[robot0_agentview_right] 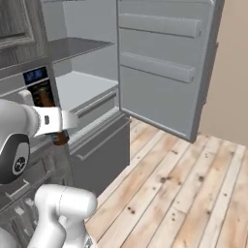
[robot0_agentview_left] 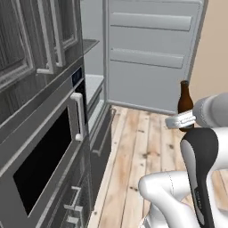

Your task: Place the beer on the top shelf of the fridge to keep it out of children's reach, and place the apple and lemon wedge on lower shelves for easy access.

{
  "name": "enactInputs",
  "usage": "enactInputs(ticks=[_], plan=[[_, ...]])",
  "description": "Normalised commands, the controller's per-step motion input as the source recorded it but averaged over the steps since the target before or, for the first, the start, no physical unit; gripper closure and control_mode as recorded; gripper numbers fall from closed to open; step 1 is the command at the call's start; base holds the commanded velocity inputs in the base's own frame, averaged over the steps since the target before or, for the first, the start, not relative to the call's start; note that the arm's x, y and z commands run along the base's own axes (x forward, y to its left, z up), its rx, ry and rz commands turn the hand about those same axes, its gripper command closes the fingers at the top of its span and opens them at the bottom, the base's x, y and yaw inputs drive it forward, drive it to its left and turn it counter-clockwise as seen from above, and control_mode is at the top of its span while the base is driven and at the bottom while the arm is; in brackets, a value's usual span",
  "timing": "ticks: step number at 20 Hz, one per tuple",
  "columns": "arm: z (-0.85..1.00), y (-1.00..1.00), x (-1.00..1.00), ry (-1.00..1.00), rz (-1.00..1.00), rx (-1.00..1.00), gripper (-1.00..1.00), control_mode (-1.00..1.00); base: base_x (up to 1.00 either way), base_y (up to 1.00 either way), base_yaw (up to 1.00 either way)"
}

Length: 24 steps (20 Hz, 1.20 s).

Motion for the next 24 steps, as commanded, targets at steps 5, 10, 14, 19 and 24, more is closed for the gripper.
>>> enactInputs(ticks=[5, 10, 14, 19, 24], plan=[[0.0, 0.0, 0.0, 0.0, 0.0, 0.0, 1.0, 1.0, 0.67, -0.57, 0.31], [0.0, 0.0, 0.0, 0.0, 0.0, 0.0, 1.0, 1.0, 0.49, -0.61, 0.32], [0.0, 0.0, 0.0, 0.0, 0.0, 0.0, 1.0, 1.0, 0.42, -0.36, 0.4], [0.0, 0.0, 0.0, 0.0, 0.0, 0.0, 1.0, 1.0, 0.3, -0.41, 0.4], [0.0, 0.0, 0.0, 0.0, 0.0, 0.0, 1.0, 1.0, 0.17, -0.63, 0.36]])
